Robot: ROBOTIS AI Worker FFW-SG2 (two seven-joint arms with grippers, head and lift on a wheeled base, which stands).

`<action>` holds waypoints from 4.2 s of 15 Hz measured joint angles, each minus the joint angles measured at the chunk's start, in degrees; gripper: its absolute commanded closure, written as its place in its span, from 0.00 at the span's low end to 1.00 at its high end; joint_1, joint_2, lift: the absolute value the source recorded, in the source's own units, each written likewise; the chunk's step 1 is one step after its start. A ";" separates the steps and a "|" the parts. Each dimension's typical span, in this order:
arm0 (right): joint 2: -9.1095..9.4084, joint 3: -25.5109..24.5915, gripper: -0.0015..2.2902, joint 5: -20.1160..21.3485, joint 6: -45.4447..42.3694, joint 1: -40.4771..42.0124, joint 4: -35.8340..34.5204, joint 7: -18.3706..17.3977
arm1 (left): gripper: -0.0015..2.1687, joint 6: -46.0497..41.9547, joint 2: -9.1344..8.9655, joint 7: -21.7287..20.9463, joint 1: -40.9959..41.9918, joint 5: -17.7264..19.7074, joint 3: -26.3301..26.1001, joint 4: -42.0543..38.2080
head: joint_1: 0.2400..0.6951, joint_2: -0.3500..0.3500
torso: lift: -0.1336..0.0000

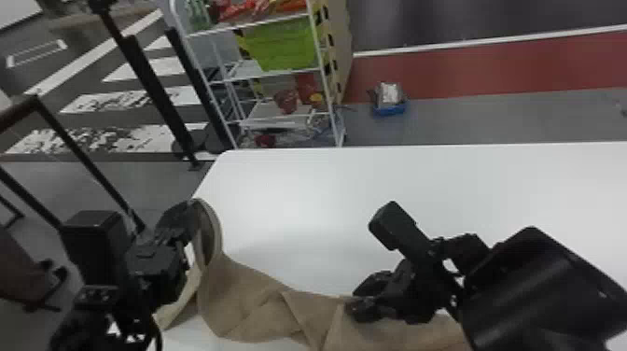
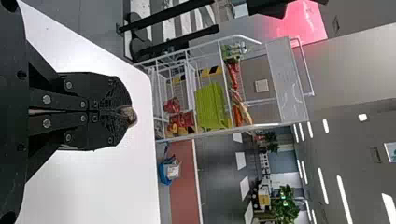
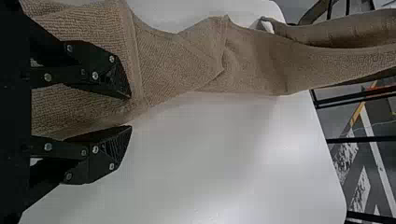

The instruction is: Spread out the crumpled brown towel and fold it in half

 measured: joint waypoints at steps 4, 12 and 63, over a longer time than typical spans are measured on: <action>0.00 0.00 0.59 -0.25 -0.16 -0.10 0.10 0.00 | 0.67 -0.07 0.00 -0.01 -0.23 0.03 0.00 0.24 | 1.00 1.00 | 0.07; 0.00 -6.56 0.71 -0.21 0.96 5.12 -9.04 4.10 | 0.67 -0.08 0.00 0.05 -0.83 0.00 0.07 0.37 | 1.00 1.00 | 0.07; 0.00 -112.46 0.71 -64.62 -1.04 35.95 -56.81 8.16 | 0.67 18.43 0.00 -27.03 -3.97 34.18 33.00 -6.93 | 1.00 0.55 | 0.07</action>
